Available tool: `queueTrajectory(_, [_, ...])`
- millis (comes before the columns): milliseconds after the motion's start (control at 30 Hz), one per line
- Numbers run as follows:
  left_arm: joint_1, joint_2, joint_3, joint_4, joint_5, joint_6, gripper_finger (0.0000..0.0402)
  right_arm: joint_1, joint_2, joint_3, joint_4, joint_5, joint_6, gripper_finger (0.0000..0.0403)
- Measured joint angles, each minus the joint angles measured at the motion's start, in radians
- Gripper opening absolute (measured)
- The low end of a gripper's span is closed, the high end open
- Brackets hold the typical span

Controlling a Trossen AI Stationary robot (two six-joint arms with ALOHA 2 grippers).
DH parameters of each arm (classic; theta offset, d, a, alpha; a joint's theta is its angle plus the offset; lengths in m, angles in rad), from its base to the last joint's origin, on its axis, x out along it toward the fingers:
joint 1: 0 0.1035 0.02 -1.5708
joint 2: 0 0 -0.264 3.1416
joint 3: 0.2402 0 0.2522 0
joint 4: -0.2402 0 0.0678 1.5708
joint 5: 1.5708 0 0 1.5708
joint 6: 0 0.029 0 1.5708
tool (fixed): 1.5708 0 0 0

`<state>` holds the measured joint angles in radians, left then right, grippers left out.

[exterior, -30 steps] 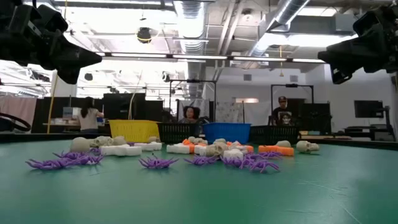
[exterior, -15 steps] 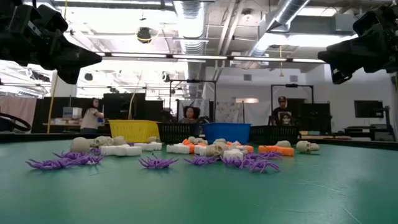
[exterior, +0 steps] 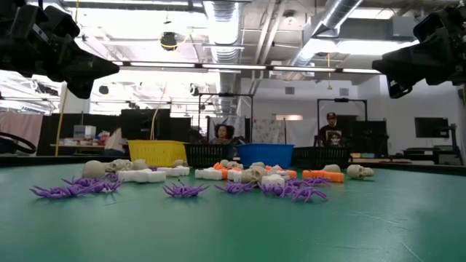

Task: Sort Halloween decoration
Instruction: Put the white skull toy into the right black basket

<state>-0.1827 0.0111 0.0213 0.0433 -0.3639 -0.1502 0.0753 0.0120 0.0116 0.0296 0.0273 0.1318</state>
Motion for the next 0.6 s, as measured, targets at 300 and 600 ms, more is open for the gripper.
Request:
queueTrajectory(300, [0.0, 0.001, 0.0, -0.004, 0.014, -0.313, 0.0, -0.019, 0.0, -0.001, 0.012, 0.006, 0.029, 0.0134])
queueTrajectory(600, [0.0, 0.002, -0.001, 0.05, -0.137, -0.699, 0.0, -0.019, 0.0, -0.001, 0.229, 0.036, 0.238, 0.0134])
